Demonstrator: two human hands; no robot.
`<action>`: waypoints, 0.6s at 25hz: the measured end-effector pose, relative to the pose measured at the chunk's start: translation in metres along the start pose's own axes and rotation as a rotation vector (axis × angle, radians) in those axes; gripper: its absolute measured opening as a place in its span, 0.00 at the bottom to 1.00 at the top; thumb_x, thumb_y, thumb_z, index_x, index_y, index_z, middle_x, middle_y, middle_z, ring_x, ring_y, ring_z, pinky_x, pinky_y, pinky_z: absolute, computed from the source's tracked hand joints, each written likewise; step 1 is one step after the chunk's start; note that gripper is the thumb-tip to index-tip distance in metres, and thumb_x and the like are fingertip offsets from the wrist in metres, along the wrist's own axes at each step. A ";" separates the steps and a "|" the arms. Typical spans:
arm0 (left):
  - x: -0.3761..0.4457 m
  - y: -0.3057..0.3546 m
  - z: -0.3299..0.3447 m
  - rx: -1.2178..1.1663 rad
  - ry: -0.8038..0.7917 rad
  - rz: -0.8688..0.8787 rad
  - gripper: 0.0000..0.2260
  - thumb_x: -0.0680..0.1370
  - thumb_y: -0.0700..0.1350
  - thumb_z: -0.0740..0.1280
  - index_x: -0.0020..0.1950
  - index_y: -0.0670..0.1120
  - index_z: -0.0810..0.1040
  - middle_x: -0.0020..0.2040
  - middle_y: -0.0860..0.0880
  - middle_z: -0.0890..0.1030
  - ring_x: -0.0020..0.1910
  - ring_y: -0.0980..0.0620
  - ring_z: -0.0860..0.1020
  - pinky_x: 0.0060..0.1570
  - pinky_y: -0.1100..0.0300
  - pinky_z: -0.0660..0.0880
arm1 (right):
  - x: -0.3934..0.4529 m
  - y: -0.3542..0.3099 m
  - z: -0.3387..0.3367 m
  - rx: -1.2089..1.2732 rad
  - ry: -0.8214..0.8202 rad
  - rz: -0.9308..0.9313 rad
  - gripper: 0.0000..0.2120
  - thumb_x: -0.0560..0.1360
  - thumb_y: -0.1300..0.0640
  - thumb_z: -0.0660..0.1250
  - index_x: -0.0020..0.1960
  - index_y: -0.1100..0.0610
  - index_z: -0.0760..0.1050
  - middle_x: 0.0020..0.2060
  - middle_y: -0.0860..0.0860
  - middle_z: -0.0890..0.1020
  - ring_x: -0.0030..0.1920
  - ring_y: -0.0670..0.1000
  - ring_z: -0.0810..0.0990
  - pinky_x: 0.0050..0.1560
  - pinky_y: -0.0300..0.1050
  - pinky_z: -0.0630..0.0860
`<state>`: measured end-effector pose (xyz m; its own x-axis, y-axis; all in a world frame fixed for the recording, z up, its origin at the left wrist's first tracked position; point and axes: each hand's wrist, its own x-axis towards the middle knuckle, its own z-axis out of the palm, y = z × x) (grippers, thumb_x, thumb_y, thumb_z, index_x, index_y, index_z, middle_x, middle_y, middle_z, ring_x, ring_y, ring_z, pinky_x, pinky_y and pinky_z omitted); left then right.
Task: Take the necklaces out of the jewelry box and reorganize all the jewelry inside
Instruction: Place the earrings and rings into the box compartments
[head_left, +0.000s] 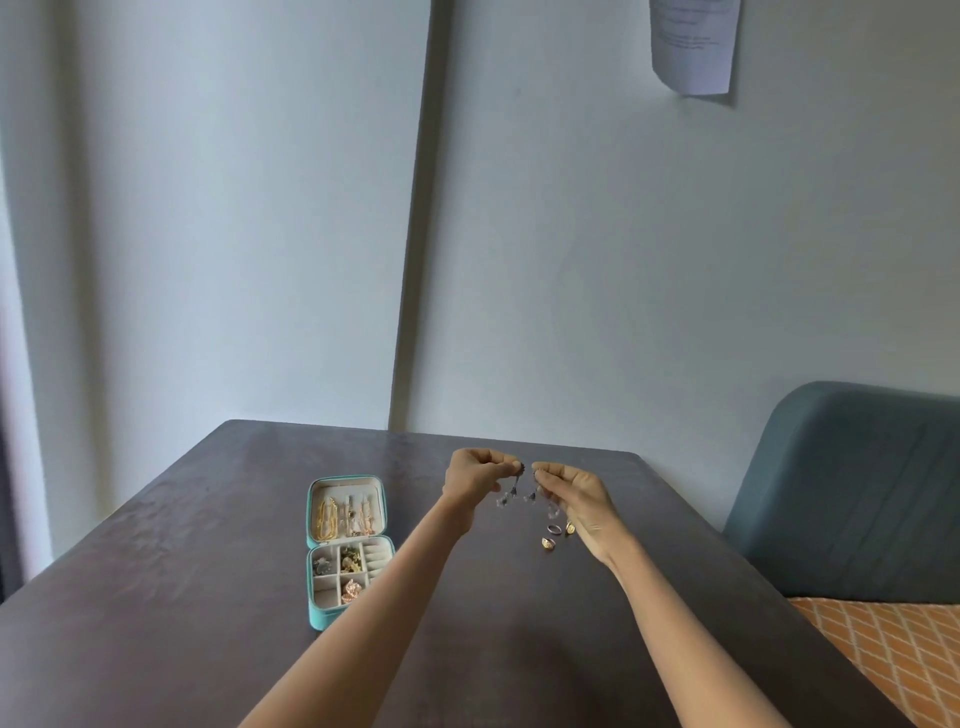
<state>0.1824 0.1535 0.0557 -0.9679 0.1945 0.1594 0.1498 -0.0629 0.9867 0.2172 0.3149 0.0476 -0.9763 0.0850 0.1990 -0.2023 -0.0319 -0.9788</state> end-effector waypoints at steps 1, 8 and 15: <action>-0.003 0.004 -0.004 -0.009 -0.003 0.011 0.05 0.72 0.38 0.71 0.36 0.45 0.81 0.39 0.49 0.83 0.43 0.53 0.79 0.39 0.64 0.71 | -0.001 -0.002 0.006 0.002 -0.007 -0.013 0.05 0.73 0.63 0.68 0.48 0.58 0.81 0.44 0.52 0.83 0.48 0.48 0.79 0.56 0.42 0.73; -0.018 0.020 -0.041 -0.016 0.036 0.066 0.07 0.72 0.39 0.72 0.34 0.45 0.80 0.37 0.49 0.83 0.41 0.55 0.78 0.37 0.65 0.71 | -0.004 -0.013 0.044 -0.070 -0.027 -0.035 0.05 0.75 0.56 0.67 0.48 0.54 0.81 0.47 0.51 0.85 0.52 0.46 0.81 0.51 0.40 0.71; -0.031 0.036 -0.077 0.015 0.058 0.080 0.07 0.71 0.38 0.73 0.34 0.46 0.80 0.38 0.51 0.82 0.41 0.55 0.77 0.36 0.65 0.70 | -0.007 -0.020 0.082 -0.140 -0.060 -0.071 0.04 0.74 0.55 0.68 0.47 0.52 0.81 0.46 0.46 0.83 0.49 0.42 0.77 0.48 0.36 0.70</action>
<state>0.2028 0.0700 0.0838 -0.9628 0.1322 0.2356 0.2293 -0.0611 0.9714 0.2215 0.2328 0.0697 -0.9637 0.0219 0.2659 -0.2620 0.1114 -0.9586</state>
